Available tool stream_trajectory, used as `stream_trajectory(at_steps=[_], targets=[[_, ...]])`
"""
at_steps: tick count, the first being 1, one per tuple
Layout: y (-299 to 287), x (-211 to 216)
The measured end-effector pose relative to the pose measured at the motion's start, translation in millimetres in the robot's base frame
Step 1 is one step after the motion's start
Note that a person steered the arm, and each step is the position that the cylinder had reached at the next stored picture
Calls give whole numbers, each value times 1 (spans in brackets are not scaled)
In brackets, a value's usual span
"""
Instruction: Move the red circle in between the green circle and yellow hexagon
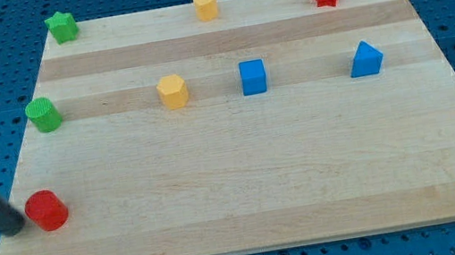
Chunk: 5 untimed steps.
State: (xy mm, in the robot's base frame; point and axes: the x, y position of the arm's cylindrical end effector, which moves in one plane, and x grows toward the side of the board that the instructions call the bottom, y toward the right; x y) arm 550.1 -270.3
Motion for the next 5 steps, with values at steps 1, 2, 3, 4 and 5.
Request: stream_trajectory(at_steps=[1, 2, 3, 4, 5], targets=[[20, -6], [-30, 13], [6, 19], [54, -18], [74, -54]])
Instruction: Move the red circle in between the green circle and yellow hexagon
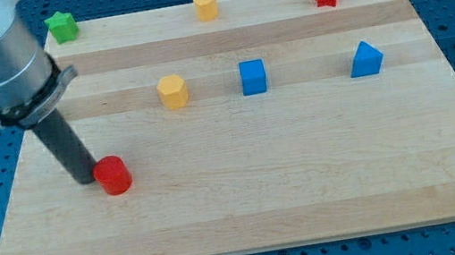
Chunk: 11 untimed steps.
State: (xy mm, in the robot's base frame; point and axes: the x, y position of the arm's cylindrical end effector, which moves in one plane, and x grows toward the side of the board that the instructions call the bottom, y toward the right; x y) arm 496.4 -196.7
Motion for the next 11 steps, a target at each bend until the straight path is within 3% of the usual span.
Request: stream_trajectory(at_steps=[2, 3, 5, 7, 9, 11], targets=[[-42, 59], [-3, 62], [38, 8], [79, 20], [65, -61], [80, -13]])
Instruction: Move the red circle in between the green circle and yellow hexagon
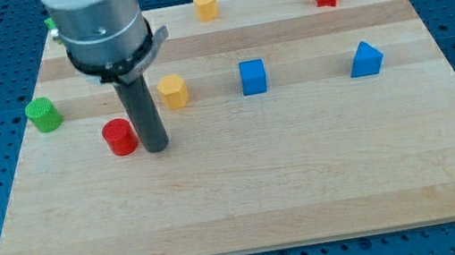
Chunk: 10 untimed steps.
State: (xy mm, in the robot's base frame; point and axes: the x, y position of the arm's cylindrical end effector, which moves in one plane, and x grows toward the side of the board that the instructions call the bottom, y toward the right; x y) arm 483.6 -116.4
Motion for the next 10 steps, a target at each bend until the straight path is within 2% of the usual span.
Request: stream_trajectory(at_steps=[1, 2, 3, 6, 7, 8, 10], targets=[[-39, 4], [-60, -26], [-60, -43], [-60, -50], [-91, -19], [-180, -25], [-189, -38]])
